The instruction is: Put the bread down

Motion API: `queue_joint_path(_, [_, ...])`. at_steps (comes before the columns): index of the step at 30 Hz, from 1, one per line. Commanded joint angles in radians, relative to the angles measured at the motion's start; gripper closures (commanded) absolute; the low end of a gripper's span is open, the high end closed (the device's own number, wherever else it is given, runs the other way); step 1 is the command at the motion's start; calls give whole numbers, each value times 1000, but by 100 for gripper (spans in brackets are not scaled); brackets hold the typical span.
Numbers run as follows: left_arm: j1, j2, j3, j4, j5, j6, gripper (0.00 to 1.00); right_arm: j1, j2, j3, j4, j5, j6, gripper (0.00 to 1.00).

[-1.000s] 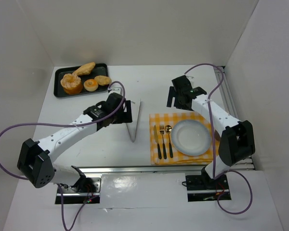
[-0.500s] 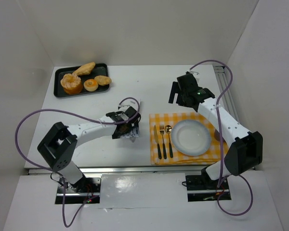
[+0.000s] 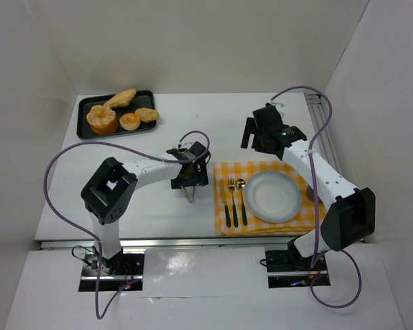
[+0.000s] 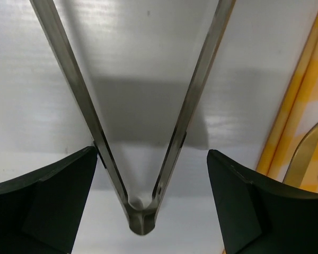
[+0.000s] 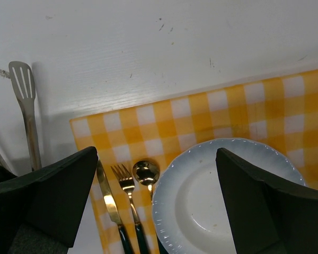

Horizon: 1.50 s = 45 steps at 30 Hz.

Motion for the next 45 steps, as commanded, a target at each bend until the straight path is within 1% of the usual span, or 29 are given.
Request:
queue_joint_path(1, [31,49,64,30,-5,43,2,-7,-37,-1,29,5,-8,0])
queue_joint_path(3, [42,82,87,30,-5,54,4,-7,-37,-1,29,14,-8,0])
queue_joint_path(6, [65,94,112,43,15,82,22,-7,-37,-11,29,24,-8,0])
queue_joint_path(7, [65,94,112,43,15,82,37,-7,-37,-11,20,25,-8,0])
queue_joint_path(8, [65,83,112,43,15,91,45,-7,-37,-11,20,34,-8,0])
queue_joint_path(11, [74,18,121,43,1,110,66,-7,-47,-11,20,43,-8,0])
queue_joint_path(12, [86,-2,143,12,-18,132,75,-7,-47,-11,20,43,-8,0])
queue_joint_path(14, [100,-70,163,-20,-41,151,82,-7,-56,-1,20,34,-8,0])
queue_joint_path(15, [129,-94,172,-32,-42,183,87,-7,-56,-1,20,34,-8,0])
queue_joint_path(16, [143,-121,186,-42,-42,201,89,-7,-56,8,11,34,-8,0])
queue_joint_path(17, [158,-145,186,-42,-26,226,89,-7,-56,22,10,34,-18,0])
queue_joint_path(18, [199,-188,205,-42,24,278,89,-7,-56,36,1,44,-18,0])
queue_joint_path(21, [279,-211,270,-115,90,336,90,-7,-77,45,1,54,-38,0])
queue_joint_path(22, [325,-211,323,-143,90,361,90,-7,-86,45,1,54,-38,0])
queue_joint_path(23, [347,-211,351,-193,90,373,90,-7,-86,57,1,37,-54,0])
queue_joint_path(26, [417,-176,442,-239,81,439,89,-7,-86,91,-9,17,-54,0])
queue_joint_path(27, [436,-158,472,-262,81,452,85,-7,-86,91,-10,17,-54,0])
queue_joint_path(28, [474,-135,503,-307,81,482,83,-7,-86,102,-10,17,-54,0])
queue_joint_path(29, [489,-109,575,-333,81,491,81,-7,-86,102,-10,17,-54,0])
queue_joint_path(30, [503,-55,609,-354,81,501,75,-7,-86,102,-10,17,-54,0])
queue_joint_path(31, [523,-31,668,-383,52,510,71,-7,-86,102,-10,17,-54,0])
queue_joint_path(33, [534,17,725,-408,29,519,65,-7,-86,102,-10,17,-54,0])
queue_joint_path(34, [558,54,751,-408,18,519,59,-7,-86,102,-10,17,-54,0])
queue_joint_path(35, [568,69,799,-419,18,519,56,-7,-86,102,-10,17,-54,0])
queue_joint_path(37, [586,109,839,-419,18,519,50,-7,-86,93,-10,17,-54,0])
queue_joint_path(38, [597,120,874,-419,18,509,49,-7,-86,93,-10,28,-54,0])
queue_joint_path(41, [606,158,929,-410,-12,508,49,-7,-86,93,-10,28,-54,0])
queue_joint_path(45, [606,193,982,-387,-52,519,48,-7,-64,93,-19,37,-54,0])
